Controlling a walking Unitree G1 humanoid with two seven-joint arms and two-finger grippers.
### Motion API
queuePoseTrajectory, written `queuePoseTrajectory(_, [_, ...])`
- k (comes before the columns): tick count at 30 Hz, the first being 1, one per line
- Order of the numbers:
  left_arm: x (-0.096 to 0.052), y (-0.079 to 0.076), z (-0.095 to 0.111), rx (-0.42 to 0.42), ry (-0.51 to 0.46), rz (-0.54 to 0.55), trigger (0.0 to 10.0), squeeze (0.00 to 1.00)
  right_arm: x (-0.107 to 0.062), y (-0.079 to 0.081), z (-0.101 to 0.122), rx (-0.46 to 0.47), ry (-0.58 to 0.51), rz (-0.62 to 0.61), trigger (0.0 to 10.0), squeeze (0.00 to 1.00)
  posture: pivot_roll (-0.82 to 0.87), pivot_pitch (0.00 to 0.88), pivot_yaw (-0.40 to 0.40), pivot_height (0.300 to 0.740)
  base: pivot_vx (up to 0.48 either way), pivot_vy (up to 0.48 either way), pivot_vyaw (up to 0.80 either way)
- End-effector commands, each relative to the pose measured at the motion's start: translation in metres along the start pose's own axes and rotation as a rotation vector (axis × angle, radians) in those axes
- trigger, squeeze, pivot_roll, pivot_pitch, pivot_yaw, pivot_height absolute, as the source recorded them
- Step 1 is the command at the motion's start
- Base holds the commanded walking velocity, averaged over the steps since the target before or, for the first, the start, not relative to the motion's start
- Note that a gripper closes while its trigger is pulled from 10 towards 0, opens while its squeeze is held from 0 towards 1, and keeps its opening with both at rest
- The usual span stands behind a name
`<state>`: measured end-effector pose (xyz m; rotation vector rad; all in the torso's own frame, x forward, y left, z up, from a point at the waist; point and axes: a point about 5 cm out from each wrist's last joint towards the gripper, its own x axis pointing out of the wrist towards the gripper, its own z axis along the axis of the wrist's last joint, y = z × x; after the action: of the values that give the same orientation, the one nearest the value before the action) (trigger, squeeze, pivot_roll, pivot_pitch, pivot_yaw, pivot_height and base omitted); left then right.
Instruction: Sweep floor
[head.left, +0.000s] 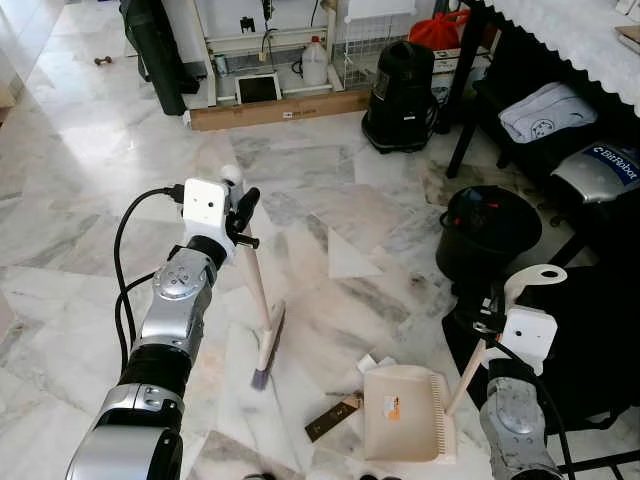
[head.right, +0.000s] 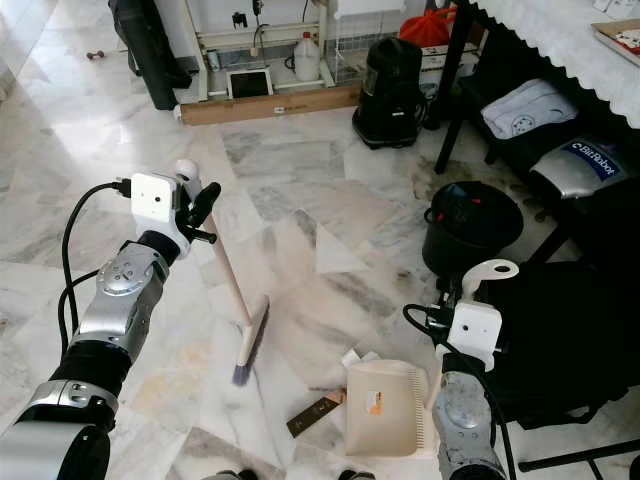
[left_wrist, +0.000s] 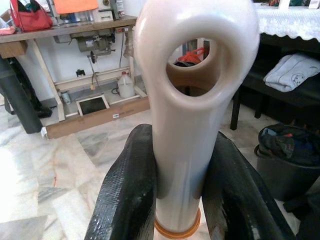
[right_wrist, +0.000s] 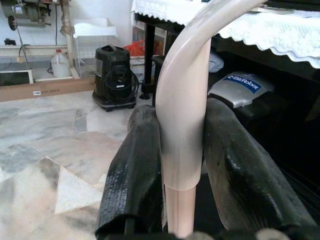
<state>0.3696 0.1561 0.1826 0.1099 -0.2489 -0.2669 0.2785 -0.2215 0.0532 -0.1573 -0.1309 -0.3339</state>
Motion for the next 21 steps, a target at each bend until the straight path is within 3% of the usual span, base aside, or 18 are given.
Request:
queuePoseTrajectory(1, [-0.0005,0.0033,0.0034,0.032,-0.026,-0.001,10.0,0.00,-0.0043,-0.0005,-0.0051,-0.017,0.023,0.005,10.0,0.00,0.11,0.139,0.017,0.740,0.000,0.000,0.00])
queuePoseTrajectory(10, [0.0001,0.0042,0.0042,0.041,-0.029,-0.002,10.0,0.00,-0.0036,-0.0085,-0.0051,-0.046,0.016,0.008,10.0,0.00,0.11,0.139,0.017,0.740,0.000,0.000,0.00])
queuePoseTrajectory(21, [0.0003,0.0042,0.0045,0.046,-0.032,-0.008,10.0,0.00,-0.0100,-0.0002,-0.0117,-0.077,0.043,0.041,10.0,0.00,0.11,0.142,0.019,0.740,0.000,0.000,0.00])
